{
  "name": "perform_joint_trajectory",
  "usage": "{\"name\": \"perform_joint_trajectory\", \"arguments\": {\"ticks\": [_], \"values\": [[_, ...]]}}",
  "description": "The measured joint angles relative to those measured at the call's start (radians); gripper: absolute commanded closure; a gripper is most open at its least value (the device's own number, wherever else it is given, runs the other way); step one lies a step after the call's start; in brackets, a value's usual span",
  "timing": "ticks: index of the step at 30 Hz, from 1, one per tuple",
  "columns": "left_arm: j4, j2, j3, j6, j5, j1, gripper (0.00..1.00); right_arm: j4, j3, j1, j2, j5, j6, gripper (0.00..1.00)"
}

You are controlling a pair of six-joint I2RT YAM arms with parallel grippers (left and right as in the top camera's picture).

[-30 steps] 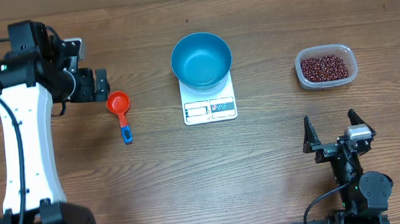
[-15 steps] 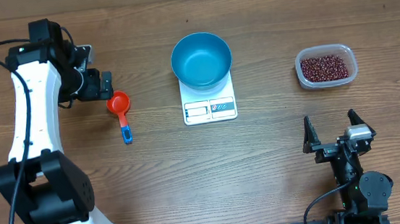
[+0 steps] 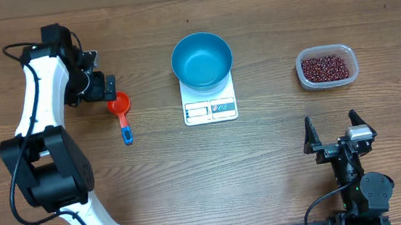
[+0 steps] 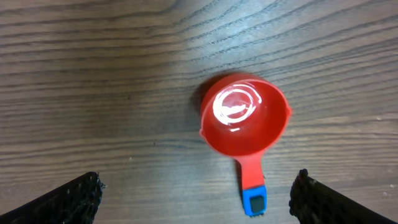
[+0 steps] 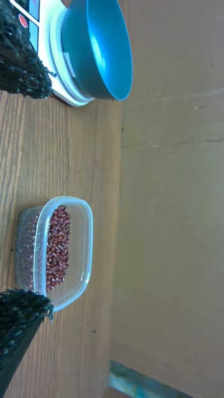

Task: Scoop item into bowl and weigh 150g on scale
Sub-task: 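Move the left gripper forward over the red scoop's cup, then lower the left gripper and grasp the red scoop's cup rim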

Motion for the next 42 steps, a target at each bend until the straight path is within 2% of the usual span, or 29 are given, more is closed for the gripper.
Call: {"name": "perform_joint_trajectory", "arguments": {"ticks": [20, 30, 42], "values": [[0.105, 0.135, 0.001, 0.0, -0.003, 0.0, 0.01, 0.0, 0.0, 0.0, 0.0, -0.001, 0.0, 0.0], [0.114, 0.136, 0.001, 0.148, -0.002, 0.0, 0.01, 0.0, 0.0, 0.0, 0.0, -0.001, 0.0, 0.0], [0.153, 0.136, 0.001, 0.176, 0.003, 0.0, 0.01, 0.0, 0.0, 0.0, 0.0, 0.0, 0.0, 0.0]]}}
